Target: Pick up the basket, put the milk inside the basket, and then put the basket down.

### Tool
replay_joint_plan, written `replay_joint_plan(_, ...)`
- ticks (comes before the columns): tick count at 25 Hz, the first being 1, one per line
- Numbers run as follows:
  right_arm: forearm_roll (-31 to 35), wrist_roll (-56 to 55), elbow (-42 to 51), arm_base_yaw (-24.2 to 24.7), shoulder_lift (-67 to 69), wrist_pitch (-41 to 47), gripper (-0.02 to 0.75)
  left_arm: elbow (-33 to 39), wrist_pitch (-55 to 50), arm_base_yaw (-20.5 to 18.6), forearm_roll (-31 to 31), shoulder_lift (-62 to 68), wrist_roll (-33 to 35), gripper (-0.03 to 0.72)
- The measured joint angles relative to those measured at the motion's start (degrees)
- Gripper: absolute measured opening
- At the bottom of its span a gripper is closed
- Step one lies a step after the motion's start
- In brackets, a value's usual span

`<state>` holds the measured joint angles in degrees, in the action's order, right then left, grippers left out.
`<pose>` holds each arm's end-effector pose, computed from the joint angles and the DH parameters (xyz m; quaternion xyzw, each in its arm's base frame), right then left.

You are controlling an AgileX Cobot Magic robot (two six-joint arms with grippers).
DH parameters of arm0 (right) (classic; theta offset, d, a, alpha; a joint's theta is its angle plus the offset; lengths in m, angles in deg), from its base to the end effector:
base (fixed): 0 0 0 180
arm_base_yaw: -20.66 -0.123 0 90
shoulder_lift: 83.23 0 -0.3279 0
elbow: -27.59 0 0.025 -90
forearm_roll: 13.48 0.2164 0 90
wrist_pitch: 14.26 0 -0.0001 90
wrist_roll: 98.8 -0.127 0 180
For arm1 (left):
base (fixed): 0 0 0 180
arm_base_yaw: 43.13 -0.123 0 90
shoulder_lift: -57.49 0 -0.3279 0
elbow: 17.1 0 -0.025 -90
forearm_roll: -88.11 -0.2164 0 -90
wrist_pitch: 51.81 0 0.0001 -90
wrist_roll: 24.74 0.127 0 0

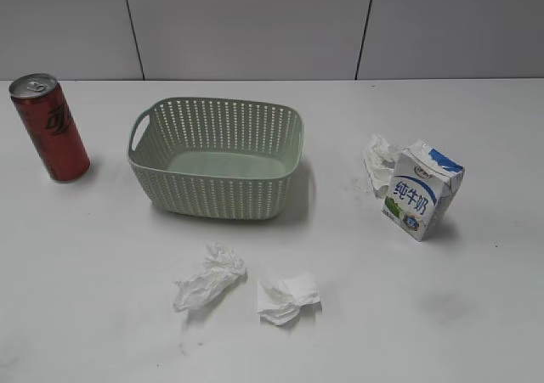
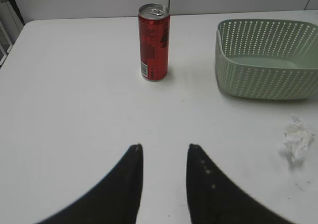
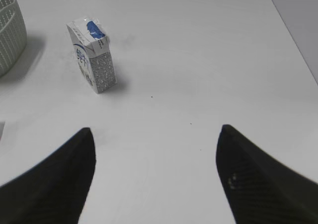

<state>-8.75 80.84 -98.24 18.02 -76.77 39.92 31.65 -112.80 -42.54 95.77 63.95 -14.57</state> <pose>-0.0348 0.0069 0.2347 -0.0144 0.8417 0.0553 0.5370 -0.0492 -0.0143 0.2485 0.0828 0.8430 -0.0225 0.5310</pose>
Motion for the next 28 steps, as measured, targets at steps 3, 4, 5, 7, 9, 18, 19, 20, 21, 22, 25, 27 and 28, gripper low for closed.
replay_joint_plan(3, 0.0, 0.0, 0.0, 0.0, 0.0, 0.0, 0.574, 0.0, 0.0, 0.0, 0.0, 0.0, 0.0, 0.236)
replay_joint_plan(4, 0.0, 0.0, 0.0, 0.0, 0.0, 0.0, 0.574, 0.0, 0.0, 0.0, 0.0, 0.0, 0.0, 0.236)
replay_joint_plan(5, 0.0, 0.0, 0.0, 0.0, 0.0, 0.0, 0.574, 0.0, 0.0, 0.0, 0.0, 0.0, 0.0, 0.236)
replay_joint_plan(7, 0.04, 0.0, 0.0, 0.0, 0.0, 0.0, 0.574, 0.0, 0.0, 0.0, 0.0, 0.0, 0.0, 0.236)
replay_joint_plan(9, 0.04, 0.0, 0.0, 0.0, 0.0, 0.0, 0.574, 0.0, 0.0, 0.0, 0.0, 0.0, 0.0, 0.236)
replay_joint_plan(18, 0.04, 0.0, 0.0, 0.0, 0.0, 0.0, 0.574, 0.0, 0.0, 0.0, 0.0, 0.0, 0.0, 0.236)
replay_joint_plan(19, 0.04, -0.06, 0.0, 0.0, 0.0, 0.0, 0.574, 0.0, 0.0, 0.0, 0.0, 0.0, 0.0, 0.236)
replay_joint_plan(20, 0.04, -0.06, 0.0, 0.0, 0.0, 0.0, 0.574, 0.0, 0.0, 0.0, 0.0, 0.0, 0.0, 0.236)
replay_joint_plan(21, 0.04, -0.06, 0.0, 0.0, 0.0, 0.0, 0.574, 0.0, 0.0, 0.0, 0.0, 0.0, 0.0, 0.236)
replay_joint_plan(22, 0.04, -0.06, 0.0, 0.0, 0.0, 0.0, 0.574, 0.0, 0.0, 0.0, 0.0, 0.0, 0.0, 0.236)
replay_joint_plan(25, 0.04, -0.06, 0.0, 0.0, 0.0, 0.0, 0.574, 0.0, 0.08, 0.0, -0.03, 0.0, 0.0, 0.236)
replay_joint_plan(27, 0.04, -0.06, 0.0, 0.0, 0.0, 0.0, 0.574, 0.0, 0.4, 0.0, -0.3, 0.0, 0.0, 0.237)
replay_joint_plan(28, 0.04, -0.06, 0.0, 0.0, 0.0, 0.0, 0.574, 0.0, 0.47, 0.0, -0.3, 0.0, 0.0, 0.239)
